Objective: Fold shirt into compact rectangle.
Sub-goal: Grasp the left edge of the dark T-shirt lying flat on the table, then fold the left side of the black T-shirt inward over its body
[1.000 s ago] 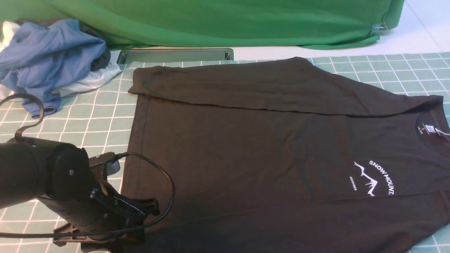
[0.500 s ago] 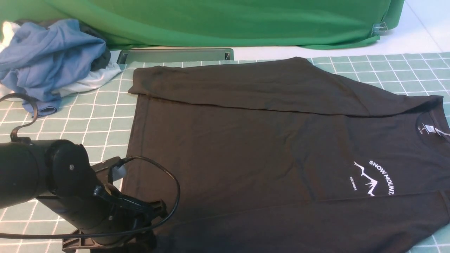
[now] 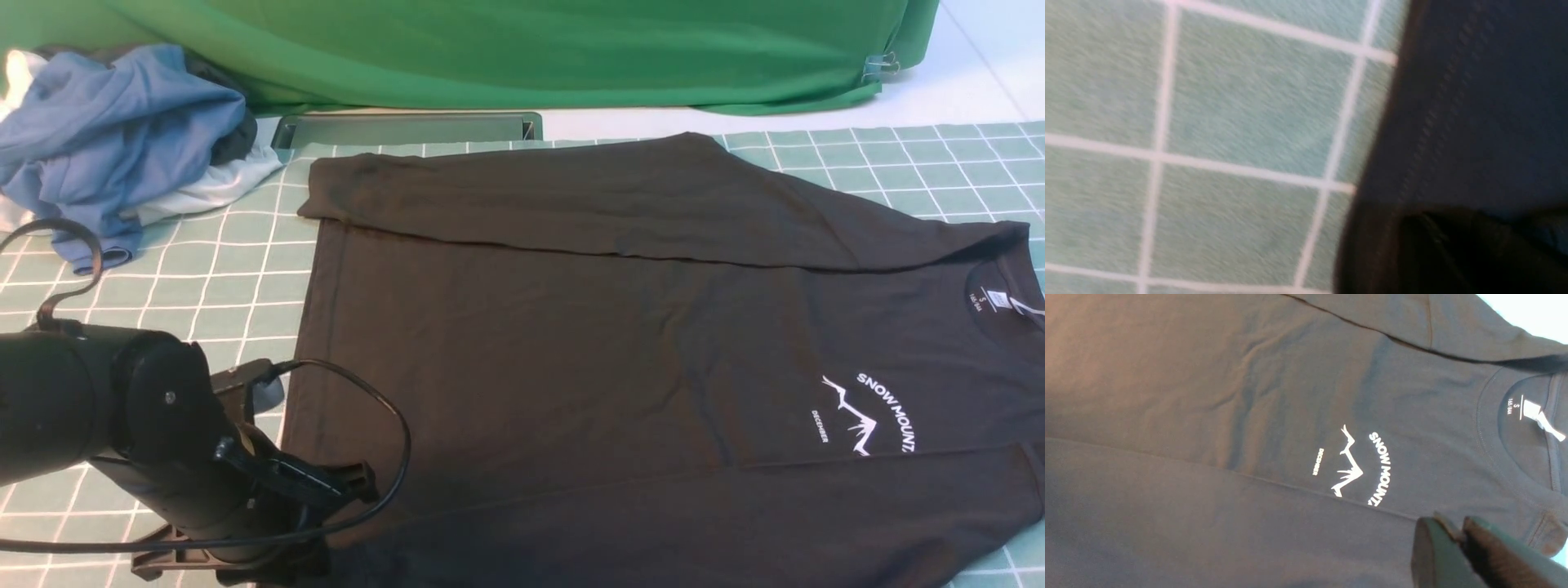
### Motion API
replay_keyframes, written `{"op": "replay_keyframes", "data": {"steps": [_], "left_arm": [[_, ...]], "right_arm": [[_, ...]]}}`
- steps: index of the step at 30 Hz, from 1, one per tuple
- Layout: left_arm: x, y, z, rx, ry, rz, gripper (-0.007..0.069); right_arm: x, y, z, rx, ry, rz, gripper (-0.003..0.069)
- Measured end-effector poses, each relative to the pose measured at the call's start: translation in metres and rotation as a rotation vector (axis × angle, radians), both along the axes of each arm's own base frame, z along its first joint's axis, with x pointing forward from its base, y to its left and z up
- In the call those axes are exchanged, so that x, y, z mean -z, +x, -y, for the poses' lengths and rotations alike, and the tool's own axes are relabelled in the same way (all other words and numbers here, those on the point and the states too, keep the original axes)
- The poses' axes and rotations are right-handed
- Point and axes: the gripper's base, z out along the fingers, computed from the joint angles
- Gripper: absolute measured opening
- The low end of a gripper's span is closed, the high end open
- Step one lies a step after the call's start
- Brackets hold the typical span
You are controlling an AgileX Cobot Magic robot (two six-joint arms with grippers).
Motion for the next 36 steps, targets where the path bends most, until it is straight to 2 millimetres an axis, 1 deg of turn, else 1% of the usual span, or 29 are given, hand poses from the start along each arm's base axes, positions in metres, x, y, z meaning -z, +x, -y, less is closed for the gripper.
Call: {"op": "replay_keyframes", "data": {"steps": [2, 4, 7, 8, 11, 15, 16, 17, 19, 21, 22, 25, 26, 27, 28, 30, 31, 32, 34, 35, 36], "left_arm": [[-0.001, 0.000, 0.000, -0.004, 0.001, 0.005, 0.0029], [-0.003, 0.000, 0.000, -0.002, 0.001, 0.011, 0.0024], [-0.014, 0.002, 0.000, 0.002, -0.007, 0.030, 0.0021], [-0.028, 0.005, 0.002, 0.010, -0.016, 0.059, 0.0021], [-0.051, 0.014, 0.004, 0.021, -0.031, 0.124, 0.0021], [-0.082, 0.031, 0.009, 0.030, -0.053, 0.224, 0.0021], [-0.083, 0.032, 0.010, 0.030, -0.054, 0.228, 0.0021], [-0.093, 0.039, 0.011, 0.036, -0.051, 0.266, 0.0021], [-0.105, 0.049, 0.011, 0.030, -0.051, 0.310, 0.0021], [-0.115, 0.059, 0.008, 0.006, -0.056, 0.343, 0.0021], [-0.121, 0.068, 0.005, -0.017, -0.059, 0.364, 0.0021], [-0.127, 0.089, -0.004, -0.063, -0.057, 0.394, 0.0021], [-0.126, 0.098, -0.007, -0.078, -0.053, 0.397, 0.0021], [-0.125, 0.100, -0.009, -0.083, -0.052, 0.399, 0.0021], [-0.117, 0.114, -0.013, -0.093, -0.040, 0.397, 0.0021], [-0.105, 0.126, -0.015, -0.097, -0.029, 0.382, 0.0021], [-0.094, 0.133, -0.014, -0.098, -0.024, 0.368, 0.0021], [-0.093, 0.134, -0.014, -0.097, -0.023, 0.366, 0.0021], [-0.070, 0.145, -0.012, -0.096, -0.013, 0.335, 0.0021], [-0.069, 0.146, -0.012, -0.097, -0.013, 0.334, 0.0021], [-0.054, 0.150, -0.011, -0.097, -0.005, 0.303, 0.0029]], "right_arm": [[0.000, 0.000, 0.000, 0.000, 0.000, 0.000, 0.0115], [0.000, 0.000, 0.000, 0.000, 0.000, 0.000, 0.0118], [0.000, 0.000, 0.000, 0.000, 0.000, 0.000, 0.0124], [0.000, 0.000, 0.000, 0.000, 0.000, 0.000, 0.0126], [0.000, 0.000, 0.000, 0.000, 0.000, 0.000, 0.0131], [0.000, 0.000, 0.000, 0.000, 0.000, 0.000, 0.0143], [0.000, 0.000, 0.000, 0.000, 0.000, 0.000, 0.0144], [0.000, 0.000, 0.000, 0.000, 0.000, 0.000, 0.0145], [0.000, 0.000, 0.000, 0.000, 0.000, 0.000, 0.0146], [0.000, 0.000, 0.000, 0.000, 0.000, 0.000, 0.0146], [0.000, 0.000, 0.000, 0.000, 0.000, 0.000, 0.0146], [0.000, 0.000, 0.000, 0.000, 0.000, 0.000, 0.0147], [0.000, 0.000, 0.000, 0.000, 0.000, 0.001, 0.0148], [0.000, 0.000, 0.000, 0.000, 0.000, 0.001, 0.0148], [-0.001, 0.001, 0.000, 0.002, 0.001, 0.009, 0.0152], [-0.001, 0.001, 0.000, 0.003, 0.001, 0.018, 0.0154], [-0.001, 0.001, 0.000, 0.004, 0.002, 0.022, 0.0155], [-0.001, 0.001, 0.000, 0.004, 0.002, 0.022, 0.0155], [-0.001, 0.002, 0.000, 0.004, 0.002, 0.023, 0.0157], [-0.001, 0.002, 0.000, 0.004, 0.002, 0.023, 0.0157], [-0.001, 0.002, 0.000, 0.004, 0.002, 0.023, 0.0162]]}}
